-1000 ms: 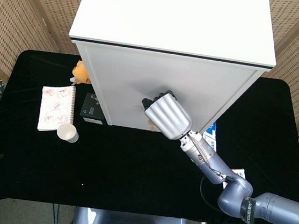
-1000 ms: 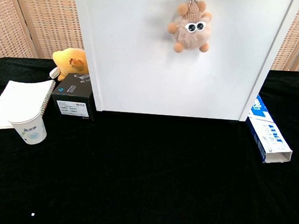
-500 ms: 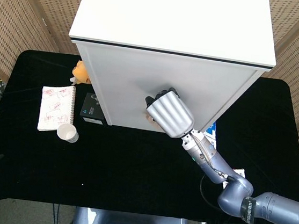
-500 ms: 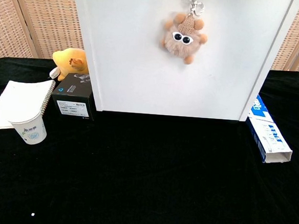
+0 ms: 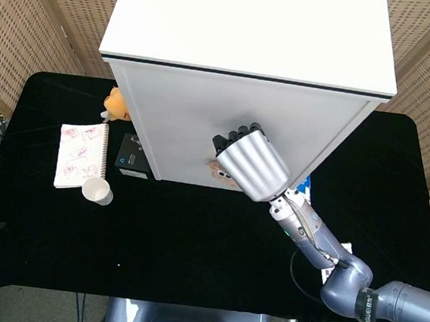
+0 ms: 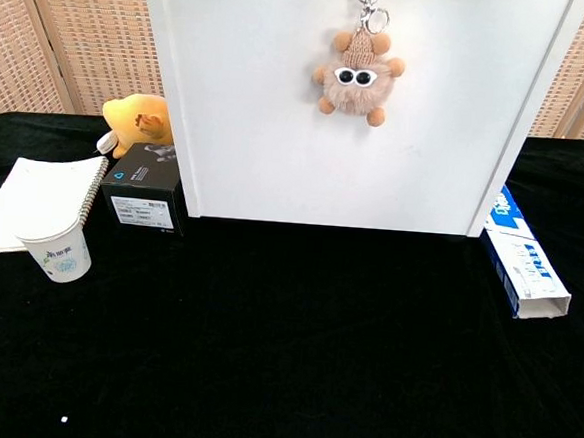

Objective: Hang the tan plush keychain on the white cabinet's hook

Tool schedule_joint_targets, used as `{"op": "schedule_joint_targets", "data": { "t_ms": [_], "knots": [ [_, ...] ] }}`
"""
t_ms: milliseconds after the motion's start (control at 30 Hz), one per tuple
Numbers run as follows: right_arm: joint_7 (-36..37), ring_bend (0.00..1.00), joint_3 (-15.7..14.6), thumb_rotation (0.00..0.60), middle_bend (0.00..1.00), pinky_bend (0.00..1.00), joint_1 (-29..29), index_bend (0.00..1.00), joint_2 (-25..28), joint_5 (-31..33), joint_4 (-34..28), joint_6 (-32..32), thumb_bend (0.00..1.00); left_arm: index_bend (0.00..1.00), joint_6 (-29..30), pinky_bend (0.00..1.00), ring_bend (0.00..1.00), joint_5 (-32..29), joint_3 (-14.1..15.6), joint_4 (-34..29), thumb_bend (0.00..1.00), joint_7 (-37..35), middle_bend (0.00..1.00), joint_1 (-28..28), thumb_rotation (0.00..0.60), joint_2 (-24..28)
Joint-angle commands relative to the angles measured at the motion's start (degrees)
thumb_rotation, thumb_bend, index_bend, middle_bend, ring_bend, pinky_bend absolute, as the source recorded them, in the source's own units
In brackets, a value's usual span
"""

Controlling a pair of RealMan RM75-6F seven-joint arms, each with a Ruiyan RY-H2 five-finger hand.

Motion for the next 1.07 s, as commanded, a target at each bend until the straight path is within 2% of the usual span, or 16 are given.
{"op": "schedule_joint_targets", "data": {
  "t_ms": [33,200,300,400,433,533,600,667,733,800,900,1067],
  "knots": [
    [3.29,0.89,-1.15,0.6,0.92,1.0,-3.74,0.69,3.07,-3.18,-2.4,4.34,0.27,0.0,0.32,0.0,0.0,0.23,0.03,-0.06,0.0,-0.35,0.0,0.17,0.6,0.16],
    [11.07,0.81,-6.04,0.6,0.8,0.97,-11.3,0.66,6.06,-7.58,-2.28,11.2,0.27,0.0,0.8,0.0,0.0,0.9,0.19,-0.26,0.0,-1.01,0.0,0.43,0.6,0.48],
    [14.79,0.72,-9.07,0.6,0.72,0.88,-15.62,0.6,7.18,-9.91,-0.83,14.98,0.27,0.0,1.06,0.0,0.0,1.28,0.35,-0.46,0.0,-1.1,0.0,0.59,0.6,0.58],
    [18.38,0.61,-12.12,0.6,0.6,0.66,-20.06,0.52,8.05,-11.27,0.42,18.25,0.24,0.0,1.81,0.0,0.0,1.44,0.32,-0.51,0.0,-0.08,0.0,0.86,0.6,0.31],
    [20.41,0.55,-13.49,0.6,0.55,0.56,-21.93,0.48,8.26,-11.75,1.18,19.58,0.21,0.0,2.21,0.0,0.0,1.68,0.36,-0.57,0.0,0.38,0.0,0.98,0.6,0.05],
    [24.01,0.38,-15.68,0.6,0.4,0.34,-25.72,0.38,8.31,-11.15,2.65,21.67,0.1,0.0,3.03,0.0,0.0,2.39,0.55,-0.48,0.0,0.93,0.0,1.31,0.6,-0.37],
    [24.99,0.25,-16.89,0.6,0.29,0.24,-27.95,0.29,8.55,-9.89,2.68,22.12,0.03,0.0,3.53,0.0,0.0,2.82,0.68,-0.36,0.0,1.11,0.0,1.55,0.6,-0.66],
    [24.79,0.1,-18.17,0.6,0.13,0.14,-30.23,0.15,9.13,-7.99,2.45,21.95,0.0,0.0,4.01,0.0,0.0,3.35,0.77,-0.09,0.0,1.26,0.0,1.72,0.6,-0.97],
    [24.17,0.02,-18.95,0.6,0.03,0.06,-31.78,0.04,9.51,-6.47,2.18,21.78,0.0,0.0,4.34,0.0,0.0,3.68,0.79,0.09,0.0,1.33,0.0,1.81,0.6,-1.19],
    [25.53,0.0,-20.44,0.6,0.0,0.01,-34.88,0.0,9.66,-3.66,1.86,21.87,0.0,0.0,5.16,0.0,0.0,4.55,0.81,0.41,0.0,1.03,0.0,2.03,0.6,-1.56],
    [28.61,0.0,-21.48,0.6,0.0,0.0,-37.52,0.0,9.57,-1.74,2.65,21.9,0.0,0.0,5.6,0.0,0.0,5.39,1.09,0.73,0.0,0.58,0.0,2.28,0.6,-1.68],
    [32.03,0.0,-21.13,0.6,0.0,0.0,-39.16,0.0,8.99,0.25,3.74,21.42,0.0,0.0,5.99,0.0,0.0,6.44,1.29,1.02,0.0,0.12,0.0,2.38,0.6,-1.67]
  ]
}}
